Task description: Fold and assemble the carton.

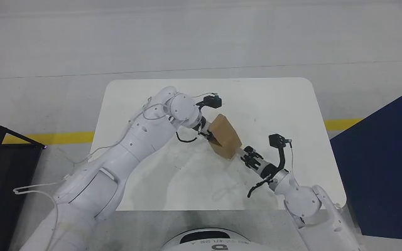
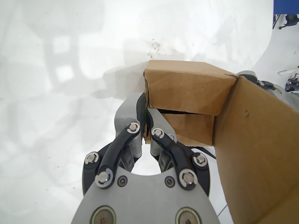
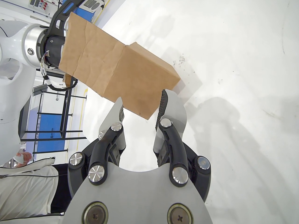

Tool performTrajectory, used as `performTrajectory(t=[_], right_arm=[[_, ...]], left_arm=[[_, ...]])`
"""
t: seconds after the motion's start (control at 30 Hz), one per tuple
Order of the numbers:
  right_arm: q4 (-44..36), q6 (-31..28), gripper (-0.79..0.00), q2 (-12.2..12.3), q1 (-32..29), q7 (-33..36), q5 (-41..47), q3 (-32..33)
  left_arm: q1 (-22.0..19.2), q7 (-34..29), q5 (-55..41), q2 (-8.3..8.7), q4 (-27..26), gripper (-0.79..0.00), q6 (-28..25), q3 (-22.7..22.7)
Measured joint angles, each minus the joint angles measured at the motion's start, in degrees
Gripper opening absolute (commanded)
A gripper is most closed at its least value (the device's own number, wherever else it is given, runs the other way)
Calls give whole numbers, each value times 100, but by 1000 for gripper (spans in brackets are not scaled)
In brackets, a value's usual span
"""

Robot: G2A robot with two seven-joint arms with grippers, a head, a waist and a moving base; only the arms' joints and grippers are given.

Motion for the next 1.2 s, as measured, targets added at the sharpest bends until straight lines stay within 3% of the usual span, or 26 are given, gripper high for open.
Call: performTrajectory(t=[0.2,0.5,0.63,0.67,0.73,0.8,1.0,1.2], right_arm=[[-160,-279,-409,-5,-169,-277,170,60],[-155,-401,-409,1,-227,-300,156,40],[-186,-565,-397,-4,-241,-438,238,42],[-199,-620,-366,-5,-254,-489,239,51],[-235,-734,-135,-2,-293,-633,56,58],[-268,-821,-9,-1,-348,-707,-220,-37],[-306,-758,0,-13,-334,-916,-1101,-371],[-238,-242,-37,-71,-129,-1483,-2161,-805]], left_arm=[[111,119,-123,53,-142,-785,85,-182],[431,195,-665,249,-442,-785,-273,-769],[496,18,-363,324,-649,-785,56,-793],[503,-16,-297,330,-700,-785,147,-778],[517,-68,-215,336,-796,-785,302,-748],[497,-120,-114,336,-862,-785,455,-705],[383,-258,122,300,-1057,-785,825,-541],[297,-329,279,247,-1137,-785,1000,-363]])
